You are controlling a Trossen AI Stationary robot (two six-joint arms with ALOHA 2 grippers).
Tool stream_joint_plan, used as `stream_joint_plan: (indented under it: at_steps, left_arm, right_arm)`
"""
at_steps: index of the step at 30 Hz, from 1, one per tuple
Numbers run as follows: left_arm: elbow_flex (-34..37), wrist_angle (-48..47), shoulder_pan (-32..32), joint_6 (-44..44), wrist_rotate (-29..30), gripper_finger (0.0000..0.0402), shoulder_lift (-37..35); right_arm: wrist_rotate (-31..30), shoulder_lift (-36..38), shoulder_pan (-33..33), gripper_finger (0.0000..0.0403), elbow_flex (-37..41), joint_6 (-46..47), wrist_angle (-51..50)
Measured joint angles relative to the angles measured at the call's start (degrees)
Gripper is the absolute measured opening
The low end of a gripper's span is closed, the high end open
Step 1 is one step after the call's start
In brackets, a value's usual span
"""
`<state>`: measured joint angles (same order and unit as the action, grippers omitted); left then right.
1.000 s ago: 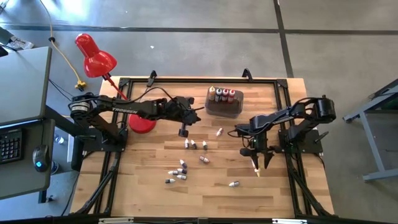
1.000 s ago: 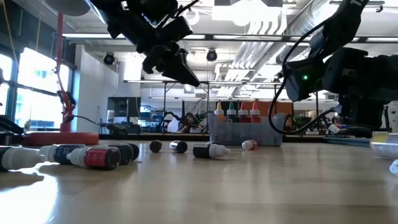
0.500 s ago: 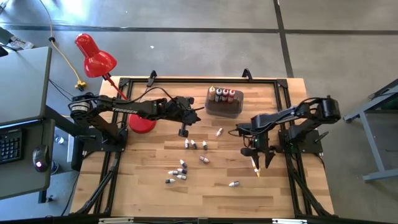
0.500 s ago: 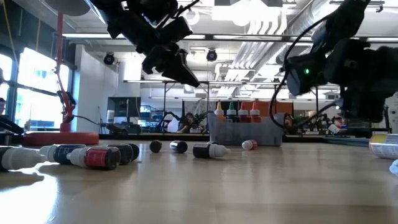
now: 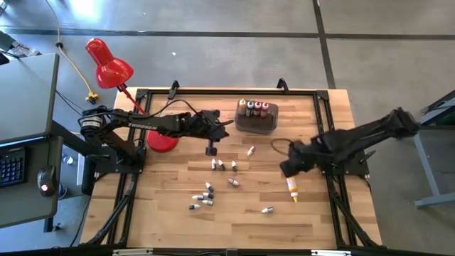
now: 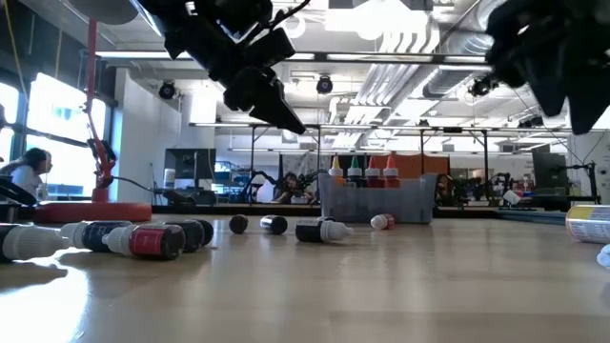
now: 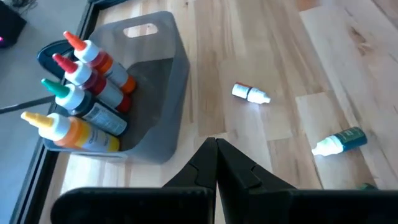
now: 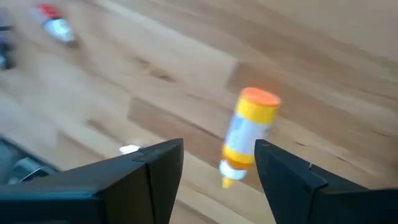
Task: Pick & Place food coloring
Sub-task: Put the large yellow food coloring bottle into the bin
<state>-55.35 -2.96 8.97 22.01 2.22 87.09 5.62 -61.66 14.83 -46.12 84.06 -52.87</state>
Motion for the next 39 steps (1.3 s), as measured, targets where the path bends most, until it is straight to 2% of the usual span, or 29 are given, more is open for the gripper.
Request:
stream_joint_plan:
  at_steps: [4, 7, 9, 11, 14, 19, 23, 29, 39]
  left_arm:
    - [0.0, 0.0, 0.0, -0.8, 1.4, 0.0000, 0.0]
    - [0.0, 0.0, 0.0, -1.3, 1.4, 0.0000, 0.0]
    - [0.0, 0.4, 0.0, -1.3, 1.4, 0.0000, 0.0]
    - [0.0, 1.3, 0.0, -1.3, 1.5, 0.0000, 0.0]
    - [0.1, 3.7, 0.0, -1.3, 1.5, 0.0000, 0.0]
    - [0.1, 7.4, 0.0, -2.4, 1.5, 0.0000, 0.0]
    - [0.1, 7.5, 0.0, -2.4, 0.0, 0.0000, 0.0]
    - [0.1, 8.0, 0.0, -0.4, -1.0, 0.0002, 0.0]
    - [0.1, 7.4, 0.0, 0.2, 0.9, 0.0032, 0.0]
  right_arm:
    - [-4.7, -0.5, 10.2, 0.0193, 4.0, 5.2, 5.7]
    - [-3.6, -2.9, 15.6, 0.0193, 8.2, 10.2, 14.5]
    - [-1.6, -4.8, 17.4, 0.0193, 10.4, 16.8, 18.5]
    - [-0.8, -6.3, 18.5, 0.0192, 11.8, 21.2, 20.5]
    - [-1.6, -7.9, 19.7, 0.0192, 11.4, 22.4, 20.8]
    - [-3.8, -9.6, 20.0, 0.0192, 9.5, 20.9, 16.2]
    - [-3.2, -14.0, 20.5, 0.0192, 9.6, 19.2, 12.7]
    - [-3.6, -18.7, 20.6, 0.0192, 9.6, 18.6, 18.5]
    - [-3.0, -23.2, 22.0, 0.0192, 9.3, 16.5, 18.8]
